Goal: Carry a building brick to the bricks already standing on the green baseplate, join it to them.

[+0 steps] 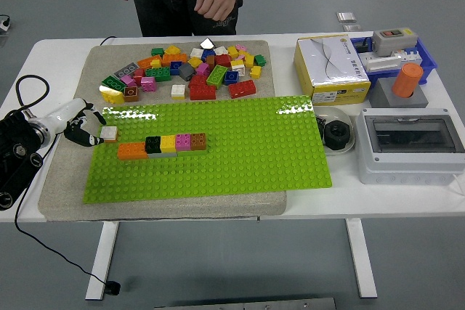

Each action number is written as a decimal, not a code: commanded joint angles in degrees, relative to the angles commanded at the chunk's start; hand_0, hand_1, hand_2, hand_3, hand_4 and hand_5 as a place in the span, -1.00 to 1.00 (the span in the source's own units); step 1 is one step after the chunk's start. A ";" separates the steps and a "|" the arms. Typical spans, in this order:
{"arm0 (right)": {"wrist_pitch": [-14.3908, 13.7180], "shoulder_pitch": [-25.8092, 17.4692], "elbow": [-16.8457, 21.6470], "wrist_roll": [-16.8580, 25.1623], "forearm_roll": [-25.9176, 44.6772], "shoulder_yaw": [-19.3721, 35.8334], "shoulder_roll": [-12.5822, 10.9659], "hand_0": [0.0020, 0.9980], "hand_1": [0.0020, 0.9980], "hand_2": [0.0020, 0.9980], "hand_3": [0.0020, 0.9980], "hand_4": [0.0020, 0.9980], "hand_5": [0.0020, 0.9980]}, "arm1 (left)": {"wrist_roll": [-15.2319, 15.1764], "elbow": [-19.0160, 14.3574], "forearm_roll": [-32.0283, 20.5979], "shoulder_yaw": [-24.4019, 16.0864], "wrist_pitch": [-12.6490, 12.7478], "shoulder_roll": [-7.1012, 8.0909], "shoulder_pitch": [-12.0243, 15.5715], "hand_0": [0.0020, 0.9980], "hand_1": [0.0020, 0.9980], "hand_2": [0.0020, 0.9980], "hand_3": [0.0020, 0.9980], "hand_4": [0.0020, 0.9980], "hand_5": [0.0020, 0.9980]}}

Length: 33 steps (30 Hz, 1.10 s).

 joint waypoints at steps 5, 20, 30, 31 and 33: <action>0.02 0.01 0.00 -0.05 0.00 0.00 0.04 0.25 -0.12 0.16 0.43 0.42 0.77 | -0.16 -0.38 -0.04 -0.17 0.37 -0.15 0.04 -0.80 -1.00 -0.98 0.08 0.66 -1.00; 0.00 -0.02 0.00 -0.02 0.00 0.13 0.00 0.25 -0.12 0.15 0.43 0.42 0.77 | -1.22 -1.91 -3.56 -0.38 -1.13 0.32 0.03 -0.80 -1.00 -0.97 0.15 0.04 -1.00; -0.02 -0.07 0.00 -0.02 0.03 0.29 0.02 0.25 -0.12 0.15 0.43 0.42 0.77 | 1.19 -4.35 -4.79 -0.42 -7.10 1.78 -0.07 -0.79 -1.00 -0.96 0.53 0.09 -1.00; -0.02 -0.08 0.00 -0.02 0.03 0.29 0.01 0.25 -0.12 0.15 0.43 0.42 0.76 | 1.48 -5.05 -4.77 -0.44 -7.46 2.06 -0.09 -0.79 -1.00 -0.95 0.65 0.08 -1.00; -0.02 -0.10 0.00 -0.03 0.00 0.31 -0.01 0.25 -0.12 0.15 0.43 0.42 0.76 | 1.99 -6.11 -4.66 -0.36 -8.01 2.47 -0.14 -0.79 -1.00 -0.95 0.65 0.08 -1.00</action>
